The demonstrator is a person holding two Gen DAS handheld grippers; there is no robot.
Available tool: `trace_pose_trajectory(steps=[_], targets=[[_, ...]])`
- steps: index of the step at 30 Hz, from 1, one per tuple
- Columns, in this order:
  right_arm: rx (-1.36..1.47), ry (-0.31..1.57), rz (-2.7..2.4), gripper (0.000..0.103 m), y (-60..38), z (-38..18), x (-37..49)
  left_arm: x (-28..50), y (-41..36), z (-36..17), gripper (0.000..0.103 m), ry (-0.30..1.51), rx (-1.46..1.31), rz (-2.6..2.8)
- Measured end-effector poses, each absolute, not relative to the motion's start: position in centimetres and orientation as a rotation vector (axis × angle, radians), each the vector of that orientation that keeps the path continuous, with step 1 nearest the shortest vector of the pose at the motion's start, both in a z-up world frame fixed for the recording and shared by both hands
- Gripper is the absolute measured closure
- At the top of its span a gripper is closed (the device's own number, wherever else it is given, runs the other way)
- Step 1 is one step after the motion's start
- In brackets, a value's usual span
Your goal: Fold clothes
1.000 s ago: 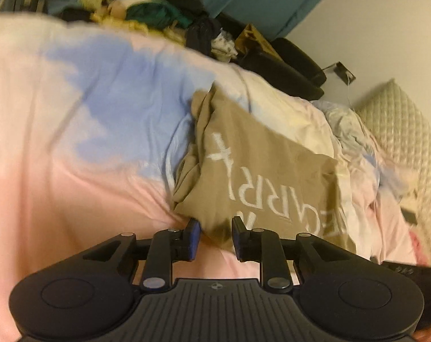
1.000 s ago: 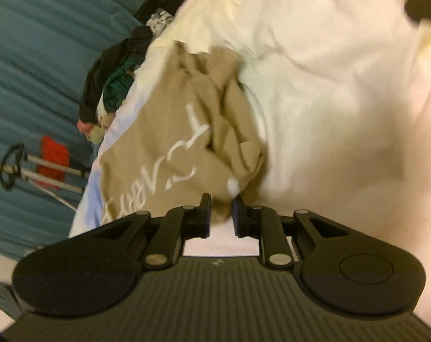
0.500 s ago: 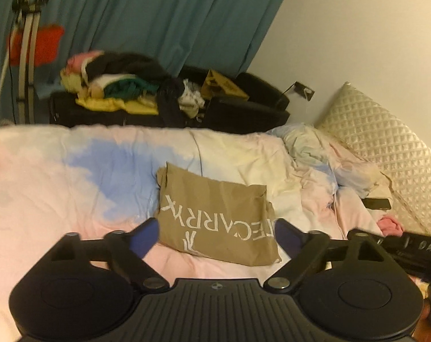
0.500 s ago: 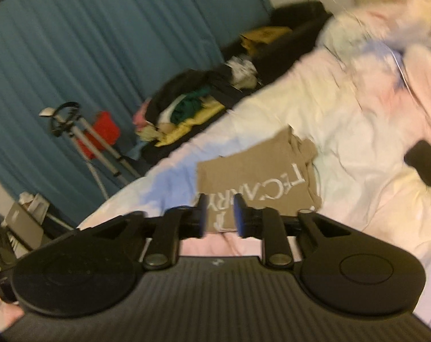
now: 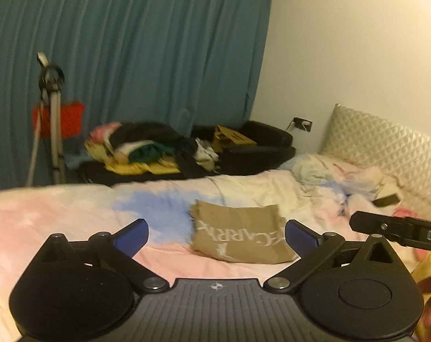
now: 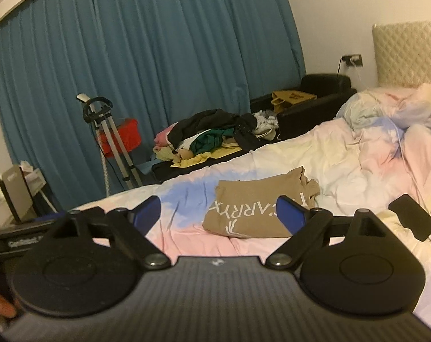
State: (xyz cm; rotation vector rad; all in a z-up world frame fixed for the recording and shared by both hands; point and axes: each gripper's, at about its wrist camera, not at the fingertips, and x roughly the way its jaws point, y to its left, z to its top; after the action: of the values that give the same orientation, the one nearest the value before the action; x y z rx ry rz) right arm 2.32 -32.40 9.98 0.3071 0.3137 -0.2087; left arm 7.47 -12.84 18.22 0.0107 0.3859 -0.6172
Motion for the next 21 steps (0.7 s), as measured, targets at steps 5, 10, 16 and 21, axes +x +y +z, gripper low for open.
trace_pose_trajectory(steps=[5, 10, 16, 21], targets=[[0.252, 0.288, -0.247, 0.014, -30.2, 7.4, 1.7, 4.9, -10.9, 16.1, 0.000, 0.342, 0.046, -0.574], [0.240, 0.285, -0.268, 0.014, -28.9, 4.9, 1.7, 3.6, -9.0, 13.5, 0.000, 0.332, 0.045, -0.536], [0.208, 0.316, -0.307, 0.014, -27.4, 1.7, 2.2, 3.5, -7.5, 11.4, 0.000, 0.338, 0.078, -0.519], [0.147, 0.297, -0.320, 0.014, -26.5, 1.2, 2.5, 4.1, -6.5, 11.0, 0.000, 0.339, 0.039, -0.513]])
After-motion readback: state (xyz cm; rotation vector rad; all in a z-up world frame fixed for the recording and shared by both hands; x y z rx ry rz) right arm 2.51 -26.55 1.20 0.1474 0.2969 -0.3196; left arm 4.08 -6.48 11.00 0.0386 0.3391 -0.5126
